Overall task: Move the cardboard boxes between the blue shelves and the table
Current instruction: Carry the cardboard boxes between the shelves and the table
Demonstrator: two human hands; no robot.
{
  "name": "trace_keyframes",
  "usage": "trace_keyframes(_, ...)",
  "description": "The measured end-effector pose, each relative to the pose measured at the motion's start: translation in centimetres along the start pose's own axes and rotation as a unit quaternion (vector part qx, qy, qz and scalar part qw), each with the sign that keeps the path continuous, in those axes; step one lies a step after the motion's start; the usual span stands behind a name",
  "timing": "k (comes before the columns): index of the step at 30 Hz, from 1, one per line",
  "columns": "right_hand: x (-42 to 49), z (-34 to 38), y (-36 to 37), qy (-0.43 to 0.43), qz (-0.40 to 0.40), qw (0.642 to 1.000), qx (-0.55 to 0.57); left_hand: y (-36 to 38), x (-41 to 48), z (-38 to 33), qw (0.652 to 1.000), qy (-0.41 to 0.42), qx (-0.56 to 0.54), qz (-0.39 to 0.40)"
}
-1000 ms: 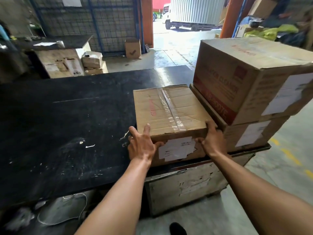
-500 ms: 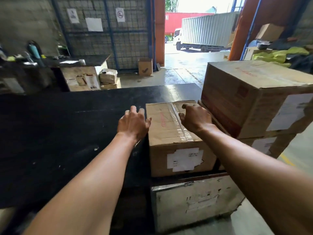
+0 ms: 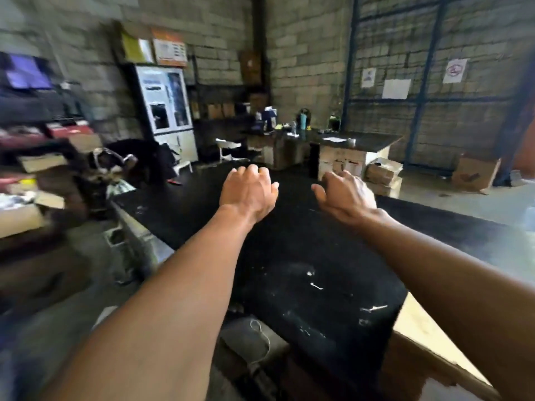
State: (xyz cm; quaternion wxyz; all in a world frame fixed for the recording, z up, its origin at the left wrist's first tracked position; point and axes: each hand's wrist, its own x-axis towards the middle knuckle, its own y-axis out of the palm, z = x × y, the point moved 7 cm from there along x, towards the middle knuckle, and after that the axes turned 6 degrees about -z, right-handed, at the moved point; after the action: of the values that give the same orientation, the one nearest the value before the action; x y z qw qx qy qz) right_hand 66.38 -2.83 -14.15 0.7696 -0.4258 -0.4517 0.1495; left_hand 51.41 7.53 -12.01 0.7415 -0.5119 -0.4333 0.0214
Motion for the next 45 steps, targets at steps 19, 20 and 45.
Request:
trace_keyframes(19, -17.2, 34.8, -8.5, -0.416, 0.087, 0.859, 0.286, -31.3, -30.6, 14.0, 0.837, -0.375, 0.398, 0.029)
trace_keyframes(20, -19.1, 36.1, -10.0, -0.432, 0.089, 0.845, 0.303, -33.2, -32.6, 13.5, 0.826, -0.386, 0.409, 0.026)
trace_keyframes(45, -62.0, 48.9, -49.4, -0.689, 0.148, 0.412, 0.578, -70.2, -69.3, -7.5, 0.407, -0.69, 0.591, -0.097)
